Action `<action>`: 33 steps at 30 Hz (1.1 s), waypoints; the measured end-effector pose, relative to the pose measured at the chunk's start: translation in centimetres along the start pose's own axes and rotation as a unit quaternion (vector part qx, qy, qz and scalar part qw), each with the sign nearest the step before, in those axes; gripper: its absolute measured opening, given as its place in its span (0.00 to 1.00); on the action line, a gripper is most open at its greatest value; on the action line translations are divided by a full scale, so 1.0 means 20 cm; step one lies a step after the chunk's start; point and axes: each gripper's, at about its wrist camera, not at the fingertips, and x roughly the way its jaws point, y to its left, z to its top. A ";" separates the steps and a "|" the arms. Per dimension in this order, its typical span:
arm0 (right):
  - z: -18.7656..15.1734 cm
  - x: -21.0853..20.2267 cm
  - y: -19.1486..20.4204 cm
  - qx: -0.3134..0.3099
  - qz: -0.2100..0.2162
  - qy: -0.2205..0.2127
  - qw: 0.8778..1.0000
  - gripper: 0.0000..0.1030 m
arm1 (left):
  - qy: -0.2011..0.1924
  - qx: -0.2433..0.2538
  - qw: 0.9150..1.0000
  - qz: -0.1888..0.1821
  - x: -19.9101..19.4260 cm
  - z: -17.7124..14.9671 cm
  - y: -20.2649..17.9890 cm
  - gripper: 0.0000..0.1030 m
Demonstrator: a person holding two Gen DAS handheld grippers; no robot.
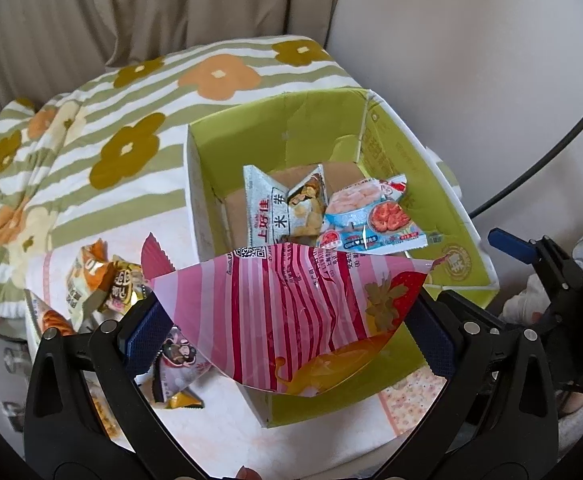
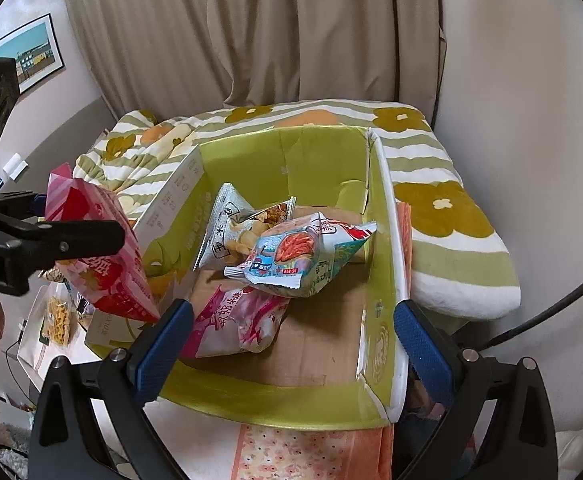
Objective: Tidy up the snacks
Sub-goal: 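Lower the pink cotton-candy bag into the box and open the left tool, then move both tools back toward the remaining snacks on the table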
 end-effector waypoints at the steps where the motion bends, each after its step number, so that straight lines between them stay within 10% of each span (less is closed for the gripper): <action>1: -0.01 0.00 -0.01 0.005 0.001 -0.001 1.000 0.97 | 0.000 0.000 1.000 -0.002 0.00 0.00 0.00 0.99; 12: -0.05 -0.02 -0.08 0.037 0.010 -0.004 0.999 0.97 | 0.017 0.090 0.995 0.029 0.05 -0.04 -0.11 0.99; 33: -0.11 0.03 -0.14 0.066 0.015 0.020 0.997 0.97 | 0.011 0.069 0.997 -0.010 0.02 -0.05 -0.08 0.99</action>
